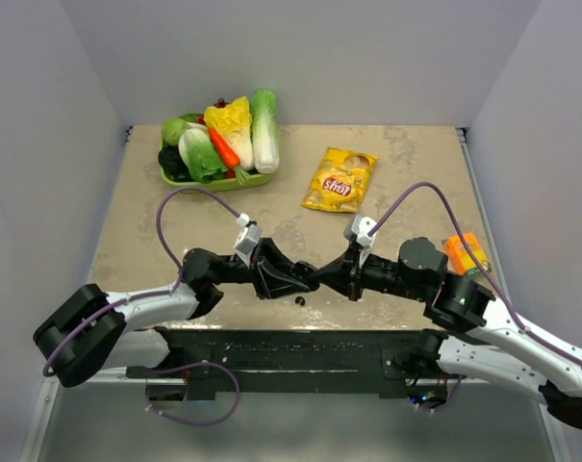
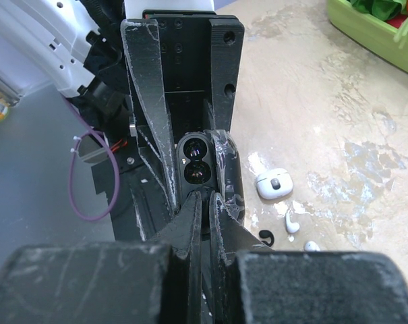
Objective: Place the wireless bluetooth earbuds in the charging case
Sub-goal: Insert the right earbud into the right side groove of the charging case.
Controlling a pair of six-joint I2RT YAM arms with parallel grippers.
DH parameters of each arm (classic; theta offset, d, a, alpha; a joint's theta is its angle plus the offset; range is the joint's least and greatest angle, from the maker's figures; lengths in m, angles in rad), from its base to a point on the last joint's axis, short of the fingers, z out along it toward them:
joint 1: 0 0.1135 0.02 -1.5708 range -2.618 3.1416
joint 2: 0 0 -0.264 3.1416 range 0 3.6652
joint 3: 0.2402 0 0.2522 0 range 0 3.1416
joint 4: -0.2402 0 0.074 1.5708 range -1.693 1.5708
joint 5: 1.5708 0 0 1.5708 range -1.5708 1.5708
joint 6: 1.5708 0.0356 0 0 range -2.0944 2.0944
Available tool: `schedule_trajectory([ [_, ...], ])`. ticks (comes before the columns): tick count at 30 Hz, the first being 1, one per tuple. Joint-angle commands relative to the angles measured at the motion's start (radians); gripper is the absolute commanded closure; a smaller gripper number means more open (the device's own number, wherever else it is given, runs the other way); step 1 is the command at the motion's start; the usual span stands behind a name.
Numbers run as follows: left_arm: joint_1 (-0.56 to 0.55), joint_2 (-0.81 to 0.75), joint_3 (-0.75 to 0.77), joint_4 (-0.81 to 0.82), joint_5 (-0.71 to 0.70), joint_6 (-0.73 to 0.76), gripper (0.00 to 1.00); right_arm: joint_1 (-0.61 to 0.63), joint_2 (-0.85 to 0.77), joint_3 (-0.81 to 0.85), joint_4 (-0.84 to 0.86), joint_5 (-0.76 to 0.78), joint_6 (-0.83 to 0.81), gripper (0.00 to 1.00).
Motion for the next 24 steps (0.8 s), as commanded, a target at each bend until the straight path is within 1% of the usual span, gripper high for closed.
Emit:
schedule_trajectory([
  [1,-0.008,-0.020,0.039,0.605,-0.012,0.020,1.00,0.016,0.007,0.000,0.003,0.006,-0.003,1.00],
  [9,-0.006,-0.019,0.047,0.607,-0.029,0.038,1.00,0.059,0.033,0.006,-0.012,0.022,-0.003,1.00],
  [17,-0.006,-0.017,0.062,0.605,-0.035,0.049,1.00,0.060,0.027,0.000,-0.018,0.055,0.016,1.00],
  [20,-0.006,-0.017,0.059,0.605,-0.033,0.047,1.00,0.060,0.021,-0.002,-0.022,0.071,0.023,0.95],
  [24,-0.006,-0.020,0.058,0.605,-0.038,0.047,1.00,0.060,0.022,0.001,-0.029,0.079,0.023,0.95],
])
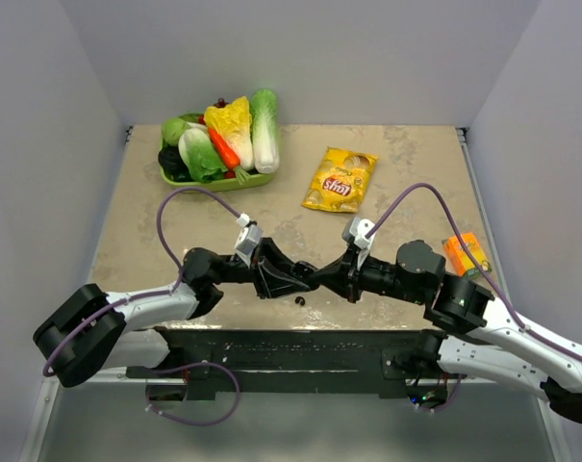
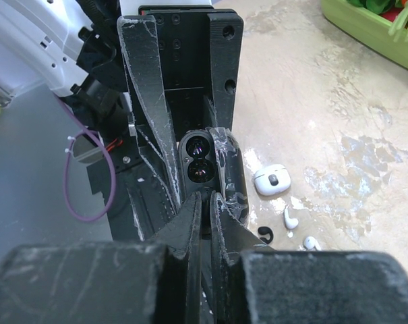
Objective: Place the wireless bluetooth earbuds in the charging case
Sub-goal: Insert the right earbud into the right side groove of the charging case.
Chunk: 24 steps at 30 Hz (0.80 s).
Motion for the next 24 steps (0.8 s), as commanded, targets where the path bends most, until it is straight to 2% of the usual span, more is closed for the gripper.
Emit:
schedule_trajectory([
  [1,-0.007,-0.024,0.052,0.617,-0.037,0.029,1.00,0.009,0.009,0.001,-0.020,0.010,0.015,0.95],
  [3,-0.007,-0.028,0.051,0.617,-0.045,0.034,1.00,0.009,0.007,0.001,-0.020,0.008,0.013,1.00],
  [22,-0.007,-0.042,0.038,0.617,-0.089,0.066,1.00,0.009,-0.008,-0.012,-0.007,0.022,0.027,1.00],
  [23,-0.006,-0.040,0.041,0.617,-0.089,0.064,1.00,0.009,0.001,-0.014,-0.009,0.022,0.030,1.00],
  [24,-0.006,-0.039,0.041,0.617,-0.089,0.066,1.00,0.009,0.001,-0.014,-0.007,0.028,0.033,0.93],
])
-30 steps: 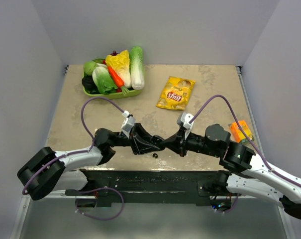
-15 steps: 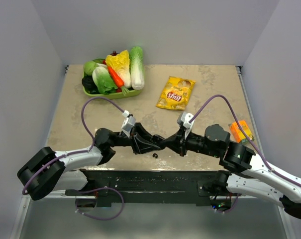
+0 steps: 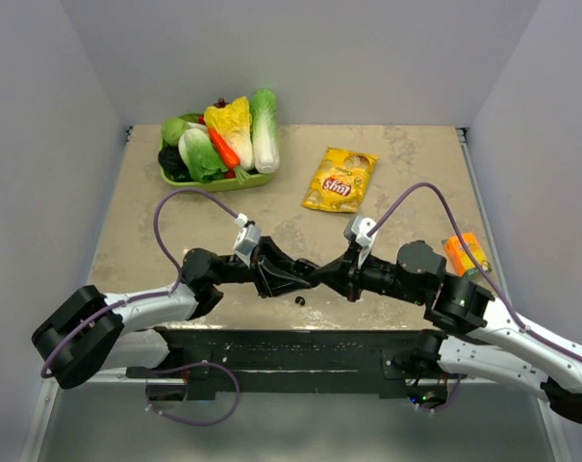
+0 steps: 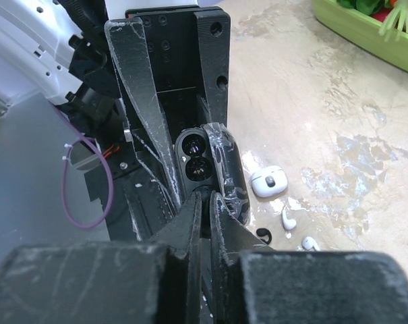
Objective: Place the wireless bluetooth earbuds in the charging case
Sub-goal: Insert the right earbud into the right side groove of the charging case, then adjust the left earbud at the center of the board.
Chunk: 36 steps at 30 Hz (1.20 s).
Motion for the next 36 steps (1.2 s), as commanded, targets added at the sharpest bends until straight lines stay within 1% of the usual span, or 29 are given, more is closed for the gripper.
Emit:
schedule_trajectory([
  [1,-0.004,-0.024,0.041,0.630,-0.045,0.030,1.00,0.010,0.011,-0.010,-0.013,0.003,0.020,0.79],
  [3,-0.002,-0.024,0.035,0.629,-0.045,0.029,1.00,0.007,0.000,-0.009,-0.011,0.020,0.031,0.69],
  [4,-0.002,-0.026,0.032,0.629,-0.047,0.029,1.00,0.008,-0.003,-0.007,-0.010,0.029,0.035,0.61],
  [6,-0.004,-0.027,0.023,0.630,-0.053,0.032,1.00,0.008,-0.012,-0.001,-0.011,0.048,0.045,0.54],
  [11,-0.004,-0.033,-0.005,0.629,-0.065,0.044,1.00,0.007,-0.046,0.022,-0.020,0.071,0.074,0.46],
  [12,-0.004,-0.035,-0.012,0.629,-0.074,0.048,1.00,0.008,-0.077,0.036,-0.025,0.082,0.081,0.44],
  [14,-0.002,-0.047,-0.037,0.629,-0.083,0.059,1.00,0.008,-0.121,0.048,-0.036,0.167,0.098,0.43],
  [16,-0.002,-0.053,-0.066,0.629,-0.100,0.067,1.00,0.007,-0.207,0.048,-0.037,0.261,0.110,0.39],
  [17,-0.001,-0.062,-0.075,0.629,-0.105,0.073,1.00,0.008,-0.235,0.042,-0.042,0.351,0.127,0.37],
  [18,-0.002,-0.067,-0.084,0.629,-0.111,0.075,1.00,0.008,-0.256,0.013,-0.040,0.399,0.138,0.37],
  [20,-0.001,-0.084,-0.115,0.629,-0.116,0.076,1.00,0.008,-0.269,-0.034,-0.049,0.491,0.181,0.37],
  [22,-0.001,-0.098,-0.149,0.629,-0.122,0.076,1.00,0.008,-0.232,-0.065,-0.075,0.513,0.227,0.37],
  [23,-0.001,-0.116,-0.161,0.629,-0.126,0.076,1.00,0.008,-0.176,-0.103,-0.073,0.490,0.244,0.38],
  [25,-0.001,-0.131,-0.193,0.629,-0.140,0.075,1.00,0.008,-0.113,-0.157,-0.010,0.429,0.287,0.40],
  [26,-0.002,-0.145,-0.203,0.629,-0.146,0.070,1.00,0.008,-0.044,-0.212,0.021,0.365,0.304,0.42],
  [27,-0.001,-0.151,-0.207,0.629,-0.145,0.067,1.00,0.008,-0.010,-0.243,0.094,0.332,0.313,0.43],
  [28,-0.002,-0.163,-0.216,0.627,-0.142,0.064,1.00,0.008,0.025,-0.268,0.133,0.303,0.310,0.44],
  [29,-0.002,-0.171,-0.221,0.629,-0.143,0.058,1.00,0.008,0.112,-0.297,0.157,0.275,0.318,0.48],
  [30,-0.004,-0.179,-0.224,0.627,-0.143,0.055,1.00,0.010,0.148,-0.312,0.223,0.228,0.316,0.49],
  [32,-0.002,-0.202,-0.241,0.627,-0.145,0.052,1.00,0.014,0.240,-0.334,0.263,0.215,0.310,0.51],
  [33,-0.002,-0.210,-0.253,0.627,-0.146,0.052,1.00,0.020,0.265,-0.338,0.304,0.204,0.304,0.52],
  [36,-0.002,-0.240,-0.276,0.627,-0.154,0.053,1.00,0.029,0.340,-0.329,0.344,0.197,0.284,0.53],
])
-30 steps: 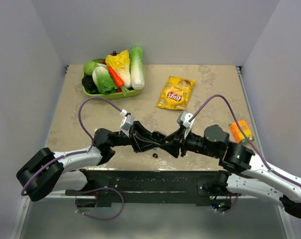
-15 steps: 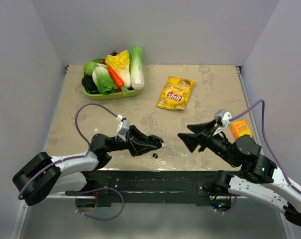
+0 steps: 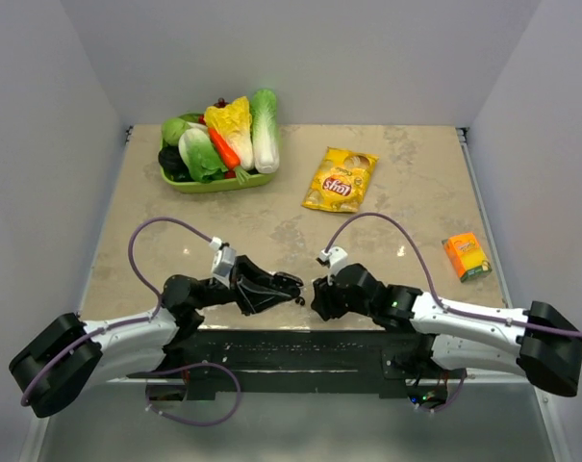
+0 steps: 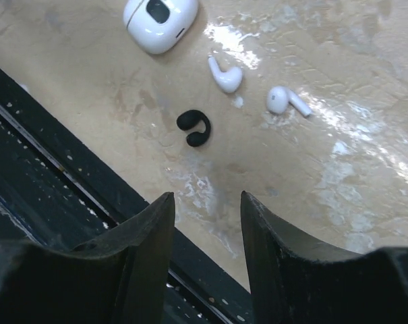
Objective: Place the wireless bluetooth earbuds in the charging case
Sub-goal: Adjust the left earbud at the center of the board.
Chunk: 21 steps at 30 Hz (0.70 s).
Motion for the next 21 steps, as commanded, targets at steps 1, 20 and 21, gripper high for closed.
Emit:
schedule_trajectory([
  [1,-0.004,-0.050,-0.035,0.619,-0.025,0.017,1.00,0.016,0.062,0.029,0.196,-0.046,-0.012,0.53],
  [20,-0.004,-0.088,-0.067,0.619,-0.024,0.019,1.00,0.016,0.401,0.102,0.328,0.018,-0.026,0.65],
  [21,-0.005,-0.091,-0.072,0.619,-0.025,0.019,1.00,0.016,0.404,0.103,0.311,0.039,-0.026,0.66],
])
